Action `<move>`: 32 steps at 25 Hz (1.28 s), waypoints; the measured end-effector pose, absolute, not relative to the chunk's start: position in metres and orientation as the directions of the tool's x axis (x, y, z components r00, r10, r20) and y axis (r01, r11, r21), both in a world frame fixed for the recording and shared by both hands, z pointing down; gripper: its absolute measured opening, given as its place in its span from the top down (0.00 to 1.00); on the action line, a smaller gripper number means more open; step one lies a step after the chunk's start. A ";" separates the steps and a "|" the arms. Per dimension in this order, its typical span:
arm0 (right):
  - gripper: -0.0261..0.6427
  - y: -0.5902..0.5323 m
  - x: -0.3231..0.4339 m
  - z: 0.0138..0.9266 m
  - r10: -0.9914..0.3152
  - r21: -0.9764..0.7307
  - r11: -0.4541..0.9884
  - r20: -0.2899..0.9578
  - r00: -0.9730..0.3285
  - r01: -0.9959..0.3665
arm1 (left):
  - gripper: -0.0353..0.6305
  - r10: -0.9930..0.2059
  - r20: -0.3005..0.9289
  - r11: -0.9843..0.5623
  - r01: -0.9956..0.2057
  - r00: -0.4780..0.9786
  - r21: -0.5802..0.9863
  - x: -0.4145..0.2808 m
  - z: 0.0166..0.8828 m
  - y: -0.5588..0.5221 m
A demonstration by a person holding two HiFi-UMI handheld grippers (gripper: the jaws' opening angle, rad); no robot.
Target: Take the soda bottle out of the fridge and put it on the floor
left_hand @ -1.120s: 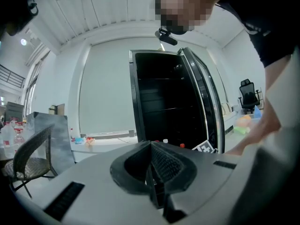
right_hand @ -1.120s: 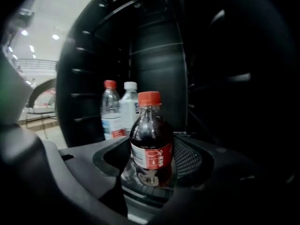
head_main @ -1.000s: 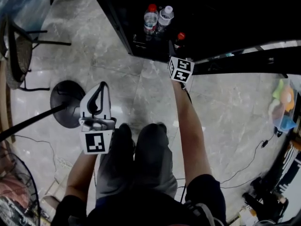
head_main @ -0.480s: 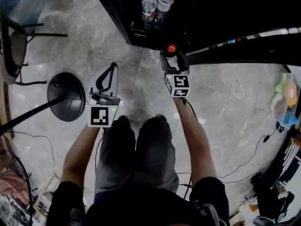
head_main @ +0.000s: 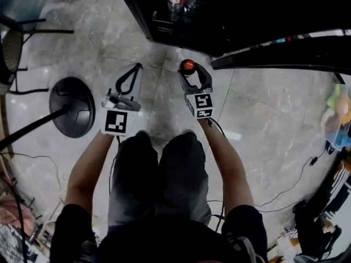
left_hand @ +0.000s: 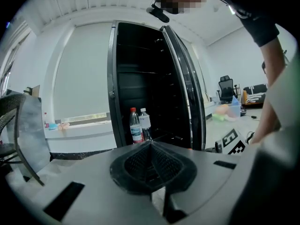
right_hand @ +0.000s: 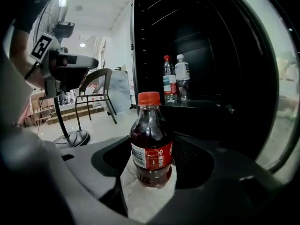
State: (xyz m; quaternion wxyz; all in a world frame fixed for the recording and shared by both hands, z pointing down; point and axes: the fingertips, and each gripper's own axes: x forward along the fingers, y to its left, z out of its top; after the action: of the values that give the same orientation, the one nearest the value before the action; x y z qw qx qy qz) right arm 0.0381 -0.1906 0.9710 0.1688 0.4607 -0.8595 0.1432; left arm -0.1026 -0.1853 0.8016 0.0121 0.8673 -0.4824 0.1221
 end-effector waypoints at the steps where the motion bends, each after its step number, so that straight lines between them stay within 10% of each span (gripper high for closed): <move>1: 0.54 -0.187 0.036 0.982 -0.736 -0.092 0.539 0.432 -0.521 -0.837 | 0.91 -0.832 0.226 -0.537 -0.838 0.507 -0.095 -0.103 0.809 -0.186; 32: 0.53 -0.179 0.054 1.144 -0.771 -0.049 0.472 0.461 -0.440 -0.880 | 0.91 -0.796 0.249 -0.593 -0.793 0.552 -0.140 -0.093 0.919 -0.179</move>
State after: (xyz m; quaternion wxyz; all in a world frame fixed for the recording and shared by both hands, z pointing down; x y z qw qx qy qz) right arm 0.0535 -0.1786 1.1440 0.1916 0.4935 -0.8364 0.1422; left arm -0.0928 -0.1795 0.9187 -0.0057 0.8808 -0.4509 0.1445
